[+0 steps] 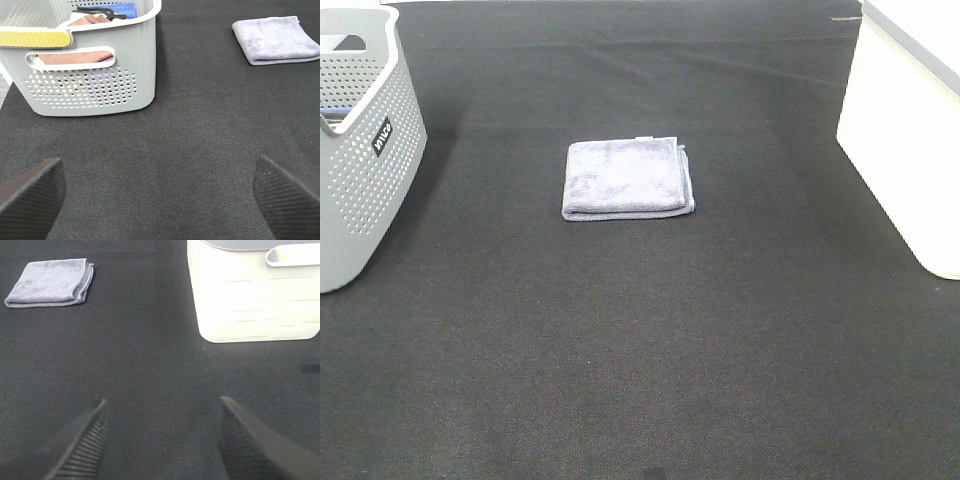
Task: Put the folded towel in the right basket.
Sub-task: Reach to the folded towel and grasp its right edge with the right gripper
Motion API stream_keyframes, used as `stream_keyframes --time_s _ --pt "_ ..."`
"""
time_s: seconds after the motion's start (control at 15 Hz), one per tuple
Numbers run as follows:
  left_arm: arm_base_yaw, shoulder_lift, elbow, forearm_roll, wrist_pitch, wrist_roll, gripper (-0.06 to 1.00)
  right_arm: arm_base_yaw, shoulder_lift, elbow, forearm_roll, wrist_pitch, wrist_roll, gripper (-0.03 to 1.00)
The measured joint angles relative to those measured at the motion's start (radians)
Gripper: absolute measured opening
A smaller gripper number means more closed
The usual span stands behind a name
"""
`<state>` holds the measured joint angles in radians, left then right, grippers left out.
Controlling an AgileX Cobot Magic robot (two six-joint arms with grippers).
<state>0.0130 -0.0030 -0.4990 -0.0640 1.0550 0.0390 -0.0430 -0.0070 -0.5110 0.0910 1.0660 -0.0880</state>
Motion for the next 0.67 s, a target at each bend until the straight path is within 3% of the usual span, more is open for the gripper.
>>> stream_keyframes --time_s 0.67 --pt "0.000 0.000 0.000 0.000 0.000 0.000 0.97 0.000 0.000 0.000 0.000 0.000 0.000 0.60"
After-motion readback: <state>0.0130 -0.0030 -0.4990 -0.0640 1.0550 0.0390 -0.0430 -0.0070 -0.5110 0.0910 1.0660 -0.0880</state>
